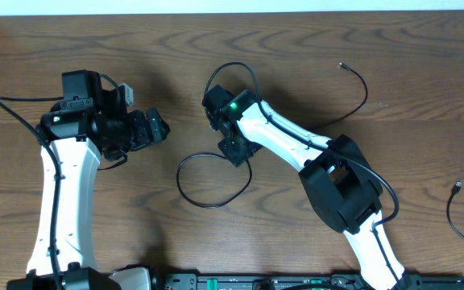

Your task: Untangle cables

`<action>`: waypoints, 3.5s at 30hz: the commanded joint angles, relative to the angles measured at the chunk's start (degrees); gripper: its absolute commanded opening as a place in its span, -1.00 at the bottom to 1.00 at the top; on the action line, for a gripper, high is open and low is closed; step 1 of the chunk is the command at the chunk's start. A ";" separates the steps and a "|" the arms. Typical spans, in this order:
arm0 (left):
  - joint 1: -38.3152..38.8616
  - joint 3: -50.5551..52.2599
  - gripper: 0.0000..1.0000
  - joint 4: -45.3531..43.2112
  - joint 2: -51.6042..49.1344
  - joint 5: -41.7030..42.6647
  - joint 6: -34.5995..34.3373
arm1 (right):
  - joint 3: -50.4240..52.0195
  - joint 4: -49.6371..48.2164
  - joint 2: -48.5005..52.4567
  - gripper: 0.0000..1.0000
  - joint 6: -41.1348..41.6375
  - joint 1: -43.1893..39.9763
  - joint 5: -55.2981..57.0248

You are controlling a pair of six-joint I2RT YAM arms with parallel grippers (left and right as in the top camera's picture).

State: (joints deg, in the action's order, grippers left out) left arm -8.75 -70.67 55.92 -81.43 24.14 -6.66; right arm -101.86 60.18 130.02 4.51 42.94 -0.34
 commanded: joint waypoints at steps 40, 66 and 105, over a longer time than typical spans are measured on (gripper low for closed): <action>-0.24 -0.07 0.87 0.59 0.26 0.96 -0.44 | 0.57 -3.96 2.23 0.42 5.70 0.02 0.59; -0.24 -0.07 0.88 0.57 0.26 0.94 -0.44 | 0.83 -1.55 2.64 0.35 -13.03 1.62 -8.31; -0.24 -0.07 0.87 1.22 0.26 2.23 0.63 | -1.33 -0.63 -2.36 -0.98 -1.79 -5.27 5.35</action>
State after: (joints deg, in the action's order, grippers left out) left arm -8.75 -70.67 56.80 -81.43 25.61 -6.57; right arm -102.69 58.70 131.17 0.30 40.91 -0.32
